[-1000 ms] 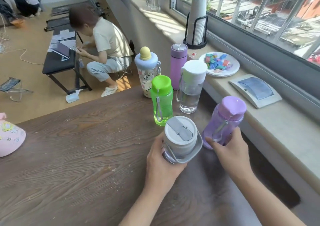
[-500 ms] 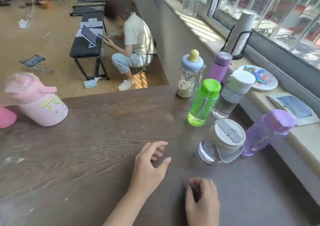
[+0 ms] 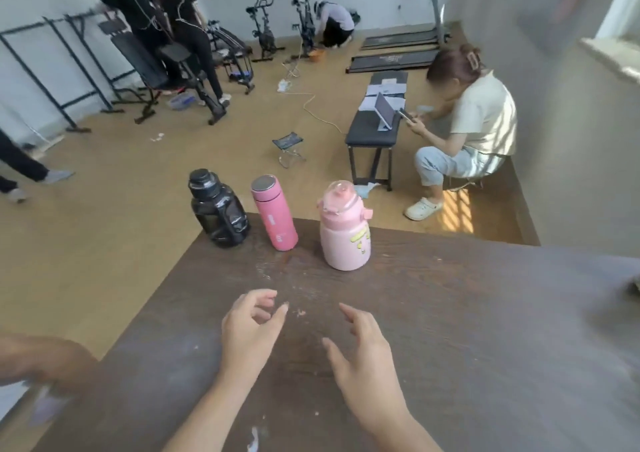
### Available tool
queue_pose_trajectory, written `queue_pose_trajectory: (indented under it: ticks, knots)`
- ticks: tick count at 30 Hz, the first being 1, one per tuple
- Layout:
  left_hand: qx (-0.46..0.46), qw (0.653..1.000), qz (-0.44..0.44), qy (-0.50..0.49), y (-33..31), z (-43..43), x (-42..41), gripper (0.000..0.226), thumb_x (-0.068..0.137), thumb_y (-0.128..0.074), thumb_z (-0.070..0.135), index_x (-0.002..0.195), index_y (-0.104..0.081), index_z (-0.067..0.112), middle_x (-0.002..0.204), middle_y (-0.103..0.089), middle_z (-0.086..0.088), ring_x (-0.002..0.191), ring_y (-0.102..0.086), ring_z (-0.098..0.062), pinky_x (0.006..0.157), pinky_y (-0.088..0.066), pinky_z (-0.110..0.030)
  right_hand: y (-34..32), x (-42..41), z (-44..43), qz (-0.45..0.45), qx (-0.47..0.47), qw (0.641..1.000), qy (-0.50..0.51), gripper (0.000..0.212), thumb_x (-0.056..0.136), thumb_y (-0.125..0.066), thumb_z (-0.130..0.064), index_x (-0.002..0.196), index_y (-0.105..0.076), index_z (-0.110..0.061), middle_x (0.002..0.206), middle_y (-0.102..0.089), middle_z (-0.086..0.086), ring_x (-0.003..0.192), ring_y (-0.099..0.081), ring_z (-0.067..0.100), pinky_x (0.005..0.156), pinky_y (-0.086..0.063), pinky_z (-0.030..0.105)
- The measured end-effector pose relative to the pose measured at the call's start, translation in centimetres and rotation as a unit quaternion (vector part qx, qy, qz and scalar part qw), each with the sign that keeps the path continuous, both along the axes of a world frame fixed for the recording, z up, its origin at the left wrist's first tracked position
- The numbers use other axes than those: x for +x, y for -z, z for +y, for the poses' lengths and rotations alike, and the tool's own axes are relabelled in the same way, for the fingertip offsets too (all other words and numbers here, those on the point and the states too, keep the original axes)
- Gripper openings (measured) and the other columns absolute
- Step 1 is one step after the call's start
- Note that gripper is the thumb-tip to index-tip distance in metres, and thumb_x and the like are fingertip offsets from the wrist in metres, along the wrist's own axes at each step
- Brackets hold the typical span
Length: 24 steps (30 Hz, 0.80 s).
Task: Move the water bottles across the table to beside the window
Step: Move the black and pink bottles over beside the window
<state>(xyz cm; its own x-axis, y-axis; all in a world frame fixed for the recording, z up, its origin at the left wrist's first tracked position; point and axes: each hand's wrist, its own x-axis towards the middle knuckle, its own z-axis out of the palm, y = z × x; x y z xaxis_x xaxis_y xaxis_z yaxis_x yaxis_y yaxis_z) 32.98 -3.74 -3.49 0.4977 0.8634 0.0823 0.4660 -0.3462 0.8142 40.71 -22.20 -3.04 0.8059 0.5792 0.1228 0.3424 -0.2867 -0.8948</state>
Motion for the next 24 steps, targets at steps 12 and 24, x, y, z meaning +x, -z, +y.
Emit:
queue_pose_trajectory:
  ticks: [12,24]
  knots:
    - [-0.054,0.997,-0.037,-0.031,2.5,26.0,5.2,0.137,0.061,-0.097,0.055,0.171,-0.019,0.03,0.174,-0.037,0.002,0.162,-0.036,-0.017,0.129,-0.035,-0.047,3.7,6.2,24.1,0.038,0.022,0.993,0.108,0.086,0.08,-0.087,-0.014,0.152,-0.038,-0.016,0.137,-0.048,-0.011,0.125,-0.047,-0.004,0.106,-0.034,0.015]
    - [-0.029,0.99,-0.132,-0.029,3.6,27.7,7.8,0.111,0.044,-0.101,0.053,0.142,-0.05,0.037,0.135,-0.069,0.016,0.119,-0.066,-0.009,0.095,-0.049,-0.026,4.9,9.1,27.5,0.019,0.036,0.98,0.195,0.058,0.072,-0.084,-0.038,0.121,-0.054,-0.038,0.11,-0.065,-0.023,0.101,-0.064,0.001,0.087,-0.056,0.035]
